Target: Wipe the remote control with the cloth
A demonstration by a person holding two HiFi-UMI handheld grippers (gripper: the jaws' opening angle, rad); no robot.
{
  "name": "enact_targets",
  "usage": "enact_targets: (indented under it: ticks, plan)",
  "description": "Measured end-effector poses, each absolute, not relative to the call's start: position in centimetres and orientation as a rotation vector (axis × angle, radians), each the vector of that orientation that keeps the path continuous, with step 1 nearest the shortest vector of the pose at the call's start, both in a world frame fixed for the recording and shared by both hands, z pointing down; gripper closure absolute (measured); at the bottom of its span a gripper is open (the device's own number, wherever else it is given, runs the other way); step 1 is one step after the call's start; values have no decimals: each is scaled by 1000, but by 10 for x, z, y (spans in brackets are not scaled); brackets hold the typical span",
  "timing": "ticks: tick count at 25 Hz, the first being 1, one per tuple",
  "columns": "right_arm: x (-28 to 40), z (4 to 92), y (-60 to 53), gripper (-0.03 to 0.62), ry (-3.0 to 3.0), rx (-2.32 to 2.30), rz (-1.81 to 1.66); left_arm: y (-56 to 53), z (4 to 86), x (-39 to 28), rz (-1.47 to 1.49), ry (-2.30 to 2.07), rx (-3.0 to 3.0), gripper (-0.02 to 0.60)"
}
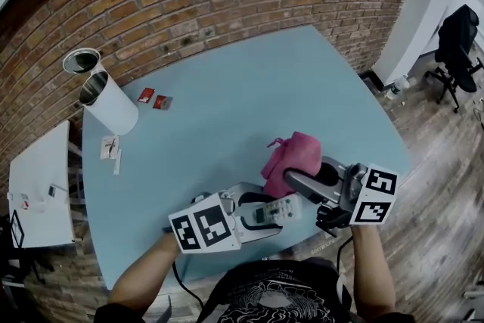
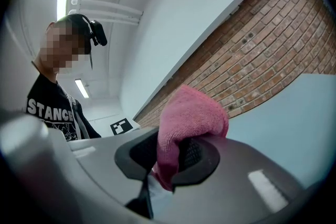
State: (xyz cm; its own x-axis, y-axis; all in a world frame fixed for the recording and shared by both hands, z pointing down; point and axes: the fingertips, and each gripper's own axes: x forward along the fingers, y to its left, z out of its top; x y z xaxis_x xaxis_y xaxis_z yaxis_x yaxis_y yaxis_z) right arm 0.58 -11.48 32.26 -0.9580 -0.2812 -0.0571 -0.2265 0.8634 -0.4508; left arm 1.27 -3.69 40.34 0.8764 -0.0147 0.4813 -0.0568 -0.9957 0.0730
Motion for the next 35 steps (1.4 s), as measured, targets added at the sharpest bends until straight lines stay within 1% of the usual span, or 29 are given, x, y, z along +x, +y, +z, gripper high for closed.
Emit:
enact_targets:
  ticks: [4,6,12,16,20,29,35]
  plan:
    - [7,320,-120,531,2889,-452,-663,-38,398,15,703,-58,2953,345]
    - [15,319,-129,531,2842,-554,-647,-39,391,14,614,-62,2933,345]
    - [27,333,-137,531,2812,-732,-635,-64,338,-6,76,-129,2734,344]
    - [11,351,-125,531,2893,-736,-614,-88,307,-30,-221,-144,2599,344]
    - [-11,364,-107,531,2989,-695,-568,-100,286,-49,-443,-124,2490,344]
    - [-55,387,-67,531,3230,-565,-335,-123,272,-74,-682,-151,2346,344]
    - [-67,395,-51,531,3335,-486,-237,-134,270,-77,-740,-186,2289,344]
